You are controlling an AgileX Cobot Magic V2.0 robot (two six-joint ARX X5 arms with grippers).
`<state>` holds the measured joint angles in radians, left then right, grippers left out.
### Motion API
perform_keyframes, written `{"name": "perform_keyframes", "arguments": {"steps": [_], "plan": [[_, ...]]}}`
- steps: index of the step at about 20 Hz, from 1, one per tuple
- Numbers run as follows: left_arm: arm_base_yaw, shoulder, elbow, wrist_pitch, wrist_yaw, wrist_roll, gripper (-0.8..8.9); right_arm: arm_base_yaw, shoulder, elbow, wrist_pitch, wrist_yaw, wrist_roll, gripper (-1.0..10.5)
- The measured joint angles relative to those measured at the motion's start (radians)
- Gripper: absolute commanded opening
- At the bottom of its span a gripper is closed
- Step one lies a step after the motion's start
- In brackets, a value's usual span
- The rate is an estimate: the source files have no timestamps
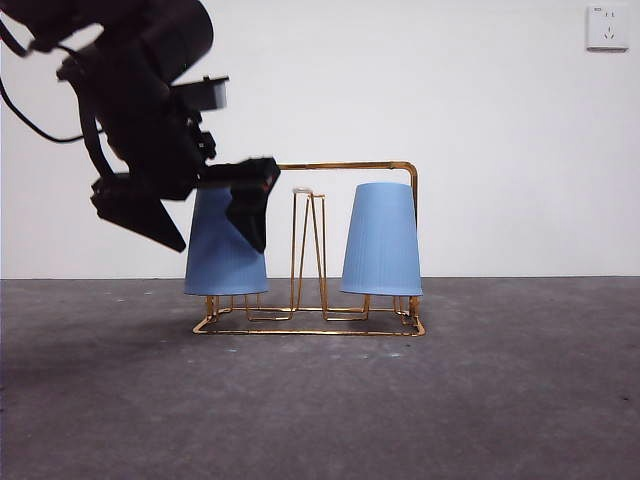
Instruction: Pick up cup 1,put cup 1 in the cup rack,pick up cup 2,put cup 2 in the cup rack
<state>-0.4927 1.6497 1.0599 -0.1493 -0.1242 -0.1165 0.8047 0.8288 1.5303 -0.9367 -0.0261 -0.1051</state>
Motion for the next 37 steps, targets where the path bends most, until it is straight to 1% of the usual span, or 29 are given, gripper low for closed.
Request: {"name": "perform_keyframes", "arguments": {"steps": [5,8,10,15,23,30,35,37], "plan": [[0.0,-0.068,0.0,-0.04,0.0,0.0,5.72,0.0,0.0,0.0,-0.003,0.0,0.0,2.2],[0.0,-0.112,0.0,-0.094,0.001,0.0,5.71,0.0,0.0,0.0,-0.004,0.0,0.0,2.2],[0.0,-0.143,0.0,-0.144,0.016,0.0,5.71,0.0,0.0,0.0,-0.005,0.0,0.0,2.2],[0.0,-0.228,0.0,-0.274,0.092,0.0,5.71,0.0,0.0,0.0,-0.008,0.0,0.0,2.2],[-0.01,-0.428,0.0,-0.476,0.113,0.0,5.65,0.0,0.0,0.0,-0.097,0.0,0.0,2.2],[-0.013,-0.642,0.0,-0.66,0.23,-0.007,5.62,0.0,0.003,0.0,-0.245,0.003,0.03,2.2],[-0.013,-0.774,0.0,-0.751,0.318,-0.024,5.62,0.0,0.014,0.0,-0.376,0.049,0.068,2.2],[-0.013,-0.823,0.0,-0.775,0.369,-0.033,5.61,0.0,0.019,-0.001,-0.417,0.06,0.086,2.2]]}}
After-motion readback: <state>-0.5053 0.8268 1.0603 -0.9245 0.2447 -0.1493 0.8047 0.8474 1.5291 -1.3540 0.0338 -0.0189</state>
